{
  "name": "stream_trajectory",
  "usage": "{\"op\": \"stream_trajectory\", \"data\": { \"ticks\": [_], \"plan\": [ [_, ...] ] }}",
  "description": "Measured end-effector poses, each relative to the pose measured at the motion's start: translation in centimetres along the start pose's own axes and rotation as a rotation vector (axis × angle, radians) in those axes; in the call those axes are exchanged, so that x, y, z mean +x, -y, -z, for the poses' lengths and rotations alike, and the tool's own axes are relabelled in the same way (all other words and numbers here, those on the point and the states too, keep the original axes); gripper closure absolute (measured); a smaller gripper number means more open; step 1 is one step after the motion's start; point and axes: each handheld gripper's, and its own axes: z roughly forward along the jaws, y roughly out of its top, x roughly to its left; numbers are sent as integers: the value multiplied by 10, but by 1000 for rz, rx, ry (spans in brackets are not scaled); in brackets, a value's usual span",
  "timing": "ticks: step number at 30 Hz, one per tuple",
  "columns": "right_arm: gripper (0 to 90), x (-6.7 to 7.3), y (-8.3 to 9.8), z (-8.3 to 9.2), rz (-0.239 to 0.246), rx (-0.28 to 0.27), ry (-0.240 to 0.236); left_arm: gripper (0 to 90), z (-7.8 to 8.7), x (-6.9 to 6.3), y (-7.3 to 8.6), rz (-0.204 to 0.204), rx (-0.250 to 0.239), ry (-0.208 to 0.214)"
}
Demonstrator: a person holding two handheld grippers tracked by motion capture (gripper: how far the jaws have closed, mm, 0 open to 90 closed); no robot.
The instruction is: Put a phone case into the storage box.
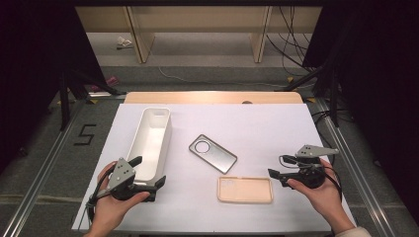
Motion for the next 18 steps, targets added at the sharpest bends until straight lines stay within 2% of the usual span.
{"op": "stream_trajectory", "data": {
  "ticks": [7,14,15,16,17,18],
  "plan": [
    [248,1,-7,-8,18,-5,5,8,0,0,-1,-9,-4,7],
    [418,9,-23,-18,88,-21,-8,16,-3,1,0,-19,-1,15],
    [418,9,-23,-18,88,-21,-8,16,-3,1,0,-19,-1,15],
    [473,12,-31,-25,107,-18,-14,17,-3,1,0,-22,2,17],
    [473,12,-31,-25,107,-18,-14,17,-3,1,0,-22,2,17],
    [529,13,-39,-34,128,-13,-23,18,-3,1,0,-24,3,19]
  ]
}}
